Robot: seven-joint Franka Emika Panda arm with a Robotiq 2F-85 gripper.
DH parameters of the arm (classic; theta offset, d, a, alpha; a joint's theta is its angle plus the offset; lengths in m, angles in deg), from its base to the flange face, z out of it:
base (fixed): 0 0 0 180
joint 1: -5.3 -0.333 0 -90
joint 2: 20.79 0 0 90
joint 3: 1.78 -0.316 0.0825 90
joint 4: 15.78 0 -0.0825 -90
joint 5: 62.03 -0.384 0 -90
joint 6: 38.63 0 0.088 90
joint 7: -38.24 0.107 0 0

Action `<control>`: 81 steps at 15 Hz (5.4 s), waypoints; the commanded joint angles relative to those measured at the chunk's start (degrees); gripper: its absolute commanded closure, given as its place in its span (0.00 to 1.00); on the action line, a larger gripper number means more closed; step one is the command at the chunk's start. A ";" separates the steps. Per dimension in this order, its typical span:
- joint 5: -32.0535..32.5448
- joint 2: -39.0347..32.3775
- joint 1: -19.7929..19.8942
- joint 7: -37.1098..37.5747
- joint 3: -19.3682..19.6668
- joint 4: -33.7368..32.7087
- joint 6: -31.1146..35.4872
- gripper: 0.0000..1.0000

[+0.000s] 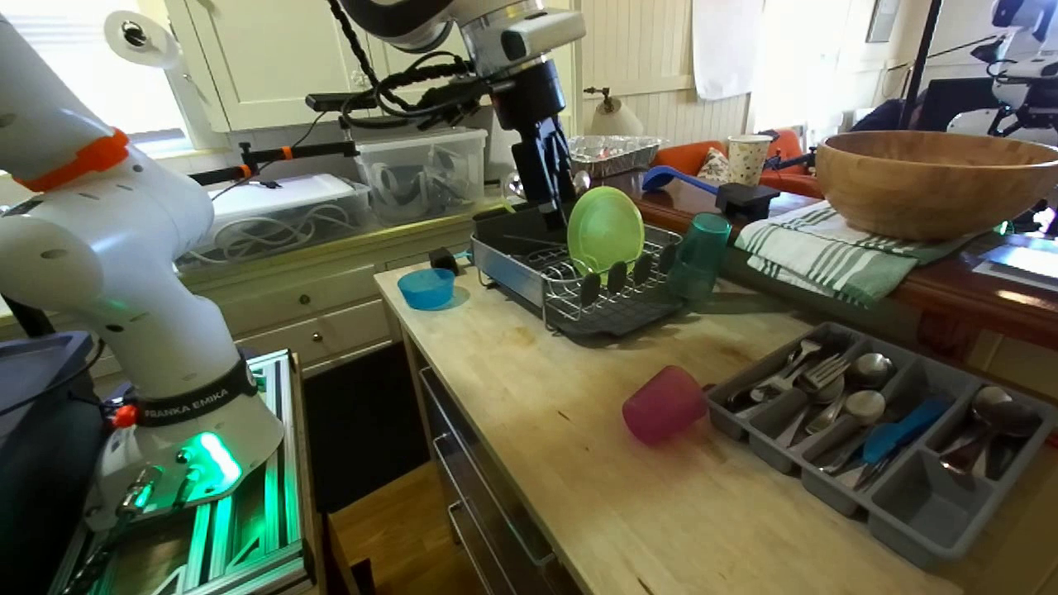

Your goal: Pick up the cup and make it stand upright then put the purple spoon back into it

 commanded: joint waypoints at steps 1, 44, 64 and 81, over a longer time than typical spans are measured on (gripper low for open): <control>2.08 -7.01 0.79 -1.38 3.22 -4.69 0.23 0.00; 10.21 -45.41 -6.36 10.99 12.60 -33.44 -8.11 0.00; 7.49 -48.33 -7.32 15.31 12.63 -32.87 -3.18 0.00; 7.75 -46.21 -8.53 12.72 12.07 -29.92 -2.38 0.98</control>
